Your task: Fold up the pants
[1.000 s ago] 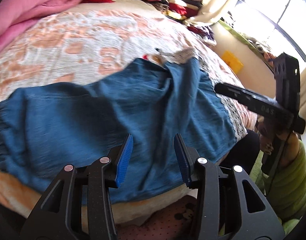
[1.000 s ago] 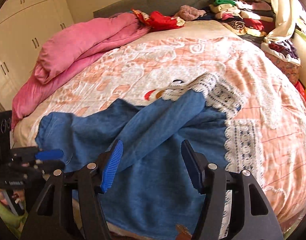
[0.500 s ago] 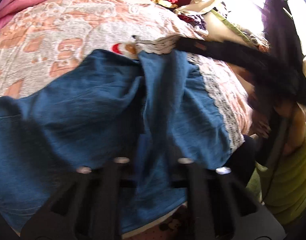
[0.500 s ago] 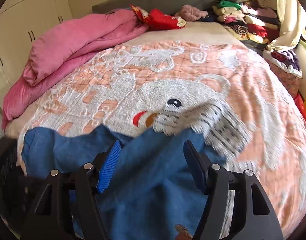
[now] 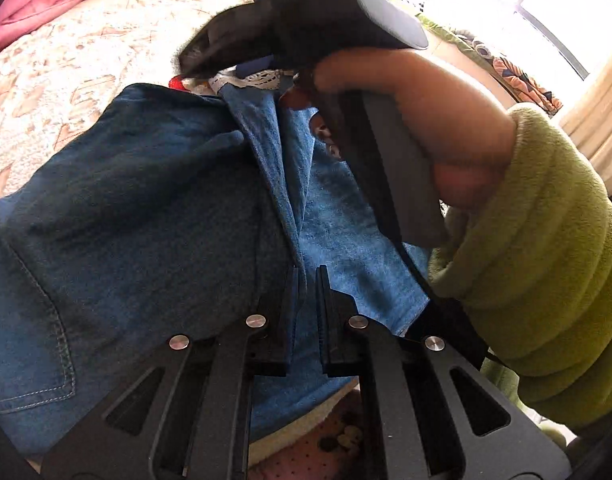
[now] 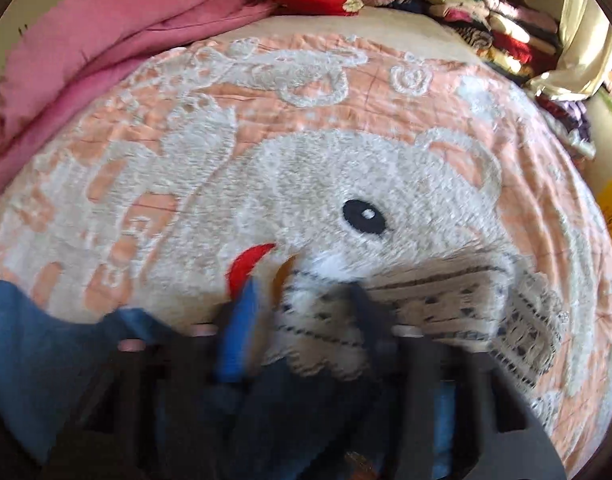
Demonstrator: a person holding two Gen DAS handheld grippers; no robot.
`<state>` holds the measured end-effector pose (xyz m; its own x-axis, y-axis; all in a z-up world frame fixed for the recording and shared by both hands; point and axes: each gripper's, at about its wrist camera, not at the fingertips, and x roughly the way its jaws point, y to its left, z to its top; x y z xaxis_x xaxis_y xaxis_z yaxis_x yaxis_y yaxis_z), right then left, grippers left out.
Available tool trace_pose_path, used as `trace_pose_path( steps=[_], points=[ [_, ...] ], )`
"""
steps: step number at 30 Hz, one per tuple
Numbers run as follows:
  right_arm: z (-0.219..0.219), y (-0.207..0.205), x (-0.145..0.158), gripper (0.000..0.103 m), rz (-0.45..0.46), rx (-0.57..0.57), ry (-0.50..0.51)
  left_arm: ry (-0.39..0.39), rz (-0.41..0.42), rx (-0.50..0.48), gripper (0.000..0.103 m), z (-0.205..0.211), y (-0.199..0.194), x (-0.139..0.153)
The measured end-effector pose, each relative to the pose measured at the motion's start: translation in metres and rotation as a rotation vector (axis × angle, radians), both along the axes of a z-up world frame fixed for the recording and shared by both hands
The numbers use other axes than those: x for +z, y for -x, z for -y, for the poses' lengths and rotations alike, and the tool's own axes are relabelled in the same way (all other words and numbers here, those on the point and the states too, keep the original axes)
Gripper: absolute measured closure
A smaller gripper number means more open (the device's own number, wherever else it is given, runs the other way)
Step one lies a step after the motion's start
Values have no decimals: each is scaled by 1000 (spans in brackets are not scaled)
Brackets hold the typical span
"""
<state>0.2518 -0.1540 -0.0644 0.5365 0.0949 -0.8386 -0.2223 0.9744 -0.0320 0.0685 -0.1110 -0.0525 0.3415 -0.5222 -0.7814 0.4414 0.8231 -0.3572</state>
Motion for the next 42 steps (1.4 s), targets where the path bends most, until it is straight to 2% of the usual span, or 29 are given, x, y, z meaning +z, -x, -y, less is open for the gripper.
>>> trace_pose_path(
  steps=[2, 4, 11, 14, 16, 18, 23, 25, 32, 35, 39, 41, 42],
  points=[
    [10, 2, 2, 94, 21, 9, -31, -2, 2, 3, 100, -2, -1, 0],
    [21, 10, 11, 95, 46, -5, -61, -4, 1, 9, 100, -3, -3, 0],
    [93, 70, 64, 96, 131, -82, -269, -53, 40, 39, 97, -7, -3, 2],
    [119, 103, 82, 96, 169, -111, -293, -91, 82, 53, 97, -12, -1, 6],
    [136, 122, 88, 96, 170, -130, -328, -108, 99, 56, 102, -15, -2, 9],
    [154, 145, 91, 96, 162, -163, -353, -127, 124, 53, 103, -16, 3, 14],
    [183, 204, 83, 96, 117, -217, -445, -133, 160, 9, 103, -18, 24, 23],
    [187, 224, 75, 96, 91, -237, -453, -140, 164, -16, 103, -16, 31, 23],
    [202, 259, 33, 96, -39, -342, -476, -183, 154, -74, 103, -10, 52, 15],
    [208, 264, 27, 96, -60, -379, -479, -199, 152, -99, 103, -5, 56, 12],
    [202, 266, 30, 87, -54, -366, -441, -204, 140, -107, 103, -1, 57, 8],
    [196, 262, 27, 62, -66, -343, -403, -202, 131, -103, 103, -1, 57, 6],
    [196, 259, 24, 61, -76, -334, -387, -202, 129, -102, 103, -1, 57, 6]
  ],
)
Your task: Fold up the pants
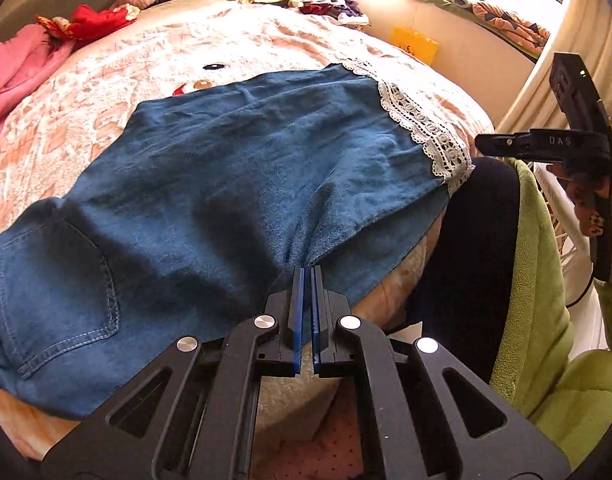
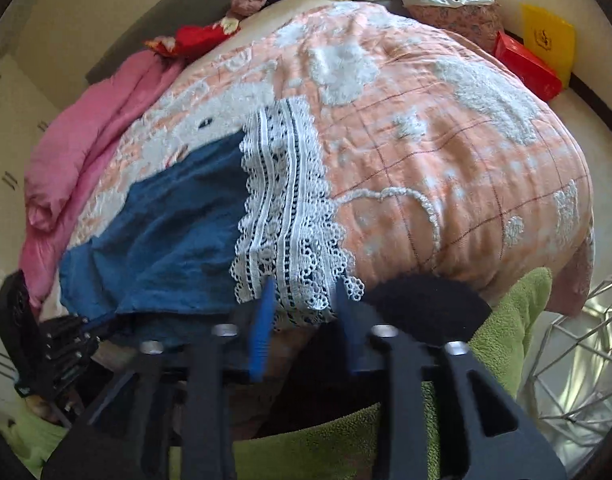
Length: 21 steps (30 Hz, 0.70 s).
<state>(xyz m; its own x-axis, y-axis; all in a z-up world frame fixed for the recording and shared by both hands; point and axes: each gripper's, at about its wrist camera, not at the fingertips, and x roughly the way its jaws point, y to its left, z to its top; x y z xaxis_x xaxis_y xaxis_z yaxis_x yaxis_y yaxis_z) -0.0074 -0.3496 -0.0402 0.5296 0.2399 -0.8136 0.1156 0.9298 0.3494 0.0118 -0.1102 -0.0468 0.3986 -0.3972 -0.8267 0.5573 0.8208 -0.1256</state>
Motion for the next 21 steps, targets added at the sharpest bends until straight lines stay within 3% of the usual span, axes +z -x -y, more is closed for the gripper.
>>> trace_pose_path(
  steps=[4, 7, 12, 15, 17, 21],
  points=[
    [-5, -9, -14, 61, -30, 29, 16, -1, -1, 1, 103, 0, 1, -1],
    [-10, -13, -20, 95, -31, 75, 11, -6, -3, 0, 103, 1, 0, -2],
    [-3, -4, -2, 96, 7, 98, 99, -15, -6, -36, 103, 3, 6, 0],
    [3, -2, 0, 99, -15, 91, 151, -24, -26, -56, 103, 7, 6, -6],
    [1, -6, -7, 100, -50, 92, 244, -38, -57, -55, 103, 9, 4, -16],
    [2, -7, -12, 99, -58, 67, 243, -40, -82, -56, 99, 10, 4, -24]
  ],
)
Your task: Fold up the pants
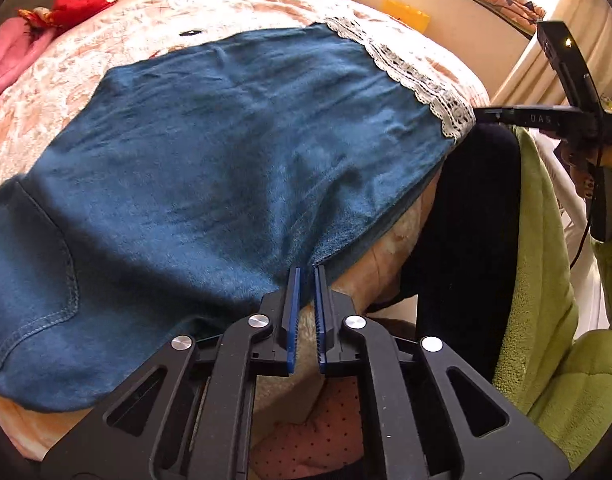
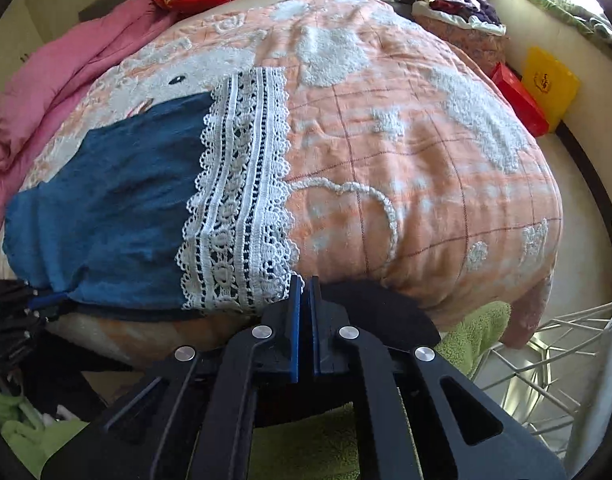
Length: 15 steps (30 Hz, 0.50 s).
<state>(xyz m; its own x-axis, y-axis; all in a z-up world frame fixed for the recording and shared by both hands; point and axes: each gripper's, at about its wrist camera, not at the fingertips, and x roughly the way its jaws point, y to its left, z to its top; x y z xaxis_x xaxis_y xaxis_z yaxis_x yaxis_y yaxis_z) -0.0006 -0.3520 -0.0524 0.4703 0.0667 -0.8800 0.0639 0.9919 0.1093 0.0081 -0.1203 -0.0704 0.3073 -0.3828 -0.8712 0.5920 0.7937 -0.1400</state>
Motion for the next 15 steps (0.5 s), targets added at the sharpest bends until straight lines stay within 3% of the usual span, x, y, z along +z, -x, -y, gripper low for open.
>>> trace_pose_path(
  steps=[3, 5, 7, 12, 15],
  points=[
    [-3, 3, 9, 94, 40, 7, -6, 15, 3, -8, 87, 0, 2, 4],
    [-3, 5, 15, 81, 62, 8, -19, 19, 10, -6, 81, -1, 4, 7],
    [-1, 5, 19, 78, 74, 3, -18, 31, 21, 4, 77, -5, 6, 13],
    [-7, 6, 29, 77, 96, 8, -12, 40, 83, 75, 67, -32, 10, 34],
    [-22, 3, 31, 74, 104, 65, -1, 27, 111, 186, 58, -63, 5, 42]
  ],
)
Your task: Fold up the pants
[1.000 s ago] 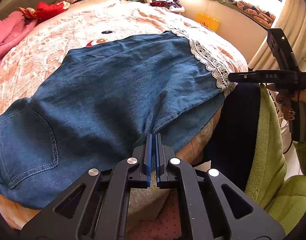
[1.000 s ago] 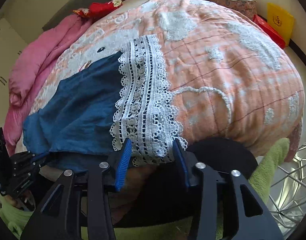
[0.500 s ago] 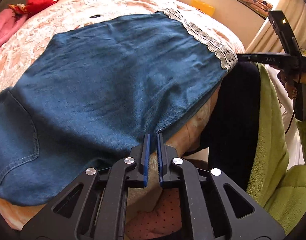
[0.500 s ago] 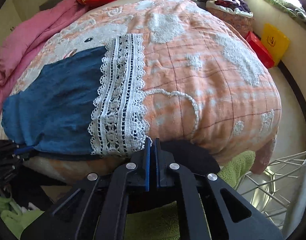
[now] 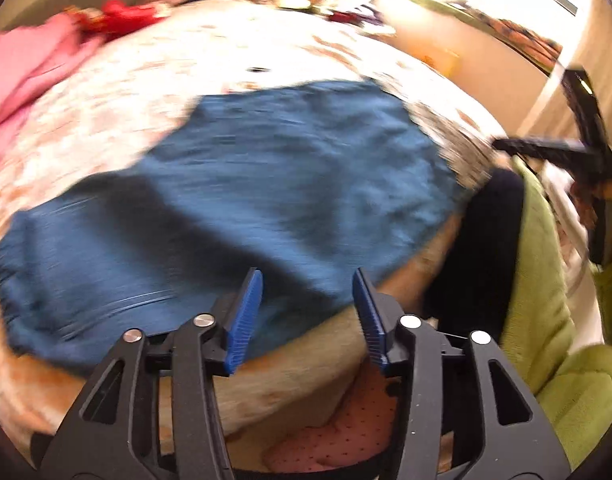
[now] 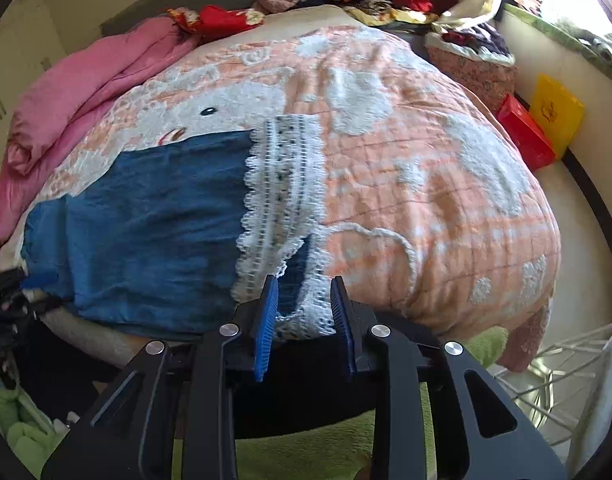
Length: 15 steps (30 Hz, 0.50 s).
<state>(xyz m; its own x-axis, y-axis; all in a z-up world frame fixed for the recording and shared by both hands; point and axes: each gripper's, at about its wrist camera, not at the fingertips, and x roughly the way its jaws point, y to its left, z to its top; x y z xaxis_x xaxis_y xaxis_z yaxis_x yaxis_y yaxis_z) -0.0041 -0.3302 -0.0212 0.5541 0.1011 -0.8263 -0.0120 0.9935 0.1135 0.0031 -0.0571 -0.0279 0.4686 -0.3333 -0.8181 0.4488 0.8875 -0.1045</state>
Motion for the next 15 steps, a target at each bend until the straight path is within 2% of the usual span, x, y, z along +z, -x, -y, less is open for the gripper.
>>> trace_pose_path(
  steps=[4, 6, 9, 10, 12, 15],
  points=[
    [-14, -5, 4, 64, 30, 30, 23, -32, 29, 209, 54, -52, -11, 6],
    [-13, -6, 6, 59, 41, 20, 28, -50, 47, 327, 42, -81, -15, 10],
    [-1, -5, 6, 58, 45, -31, 25, -31, 75, 441, 38, -115, -14, 18],
    [4, -3, 6, 58, 44, -49, 24, -33, 85, 467, 37, -123, -14, 21],
    [12, -1, 5, 58, 43, -78, 20, -48, 88, 525, 23, -138, -16, 20],
    [14, 2, 7, 58, 43, -66, -3, -19, 35, 568, 23, -152, -19, 11]
  ],
)
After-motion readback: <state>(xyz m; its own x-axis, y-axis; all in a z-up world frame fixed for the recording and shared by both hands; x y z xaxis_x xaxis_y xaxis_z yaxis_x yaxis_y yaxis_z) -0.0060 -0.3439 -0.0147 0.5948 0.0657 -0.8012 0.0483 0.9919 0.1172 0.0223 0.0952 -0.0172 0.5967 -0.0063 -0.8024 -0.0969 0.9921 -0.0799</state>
